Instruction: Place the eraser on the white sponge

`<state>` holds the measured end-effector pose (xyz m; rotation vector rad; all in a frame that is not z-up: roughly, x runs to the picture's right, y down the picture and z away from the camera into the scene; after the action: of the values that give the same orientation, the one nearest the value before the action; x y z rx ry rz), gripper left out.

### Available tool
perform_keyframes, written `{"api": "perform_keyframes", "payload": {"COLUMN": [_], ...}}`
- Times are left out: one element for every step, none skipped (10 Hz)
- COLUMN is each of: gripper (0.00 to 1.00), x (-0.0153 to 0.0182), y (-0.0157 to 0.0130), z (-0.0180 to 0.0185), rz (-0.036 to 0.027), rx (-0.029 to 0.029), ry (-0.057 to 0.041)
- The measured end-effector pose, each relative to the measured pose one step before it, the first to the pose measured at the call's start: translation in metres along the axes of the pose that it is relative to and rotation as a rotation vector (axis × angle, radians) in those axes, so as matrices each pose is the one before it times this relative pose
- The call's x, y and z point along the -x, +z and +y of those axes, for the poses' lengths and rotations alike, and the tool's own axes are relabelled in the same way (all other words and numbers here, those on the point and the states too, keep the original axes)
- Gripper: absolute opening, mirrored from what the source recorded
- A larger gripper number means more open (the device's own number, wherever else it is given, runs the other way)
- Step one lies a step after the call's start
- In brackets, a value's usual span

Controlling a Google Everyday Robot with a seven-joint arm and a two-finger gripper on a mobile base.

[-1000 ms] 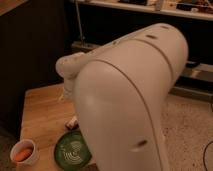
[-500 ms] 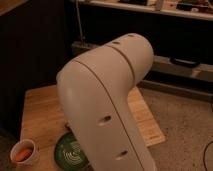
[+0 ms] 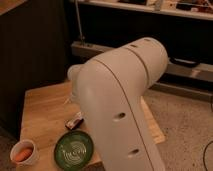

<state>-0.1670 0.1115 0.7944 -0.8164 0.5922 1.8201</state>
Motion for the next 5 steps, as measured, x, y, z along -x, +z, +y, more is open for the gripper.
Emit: {"api": "perform_keyframes", "payload": {"gripper": [0.8, 0.8, 0.8, 0.8, 0.8], "x": [0.00118, 0.00045, -0.00046, -0.00085, -0.00154], "y": [-0.00175, -0.00072, -0.00245, -0.00507, -0.00681], "z": [-0.00042, 0.00126, 0.00167, 0.00099, 0.00121], "rz": [0.0052, 0.01067, 0.01713, 0.02392, 0.01697], "rx": [0.01502, 0.01761, 0.02723, 0.04944, 0.05212], "ry": [-0.01204, -0.01846, -0.02194, -0.03068, -0.02221]}}
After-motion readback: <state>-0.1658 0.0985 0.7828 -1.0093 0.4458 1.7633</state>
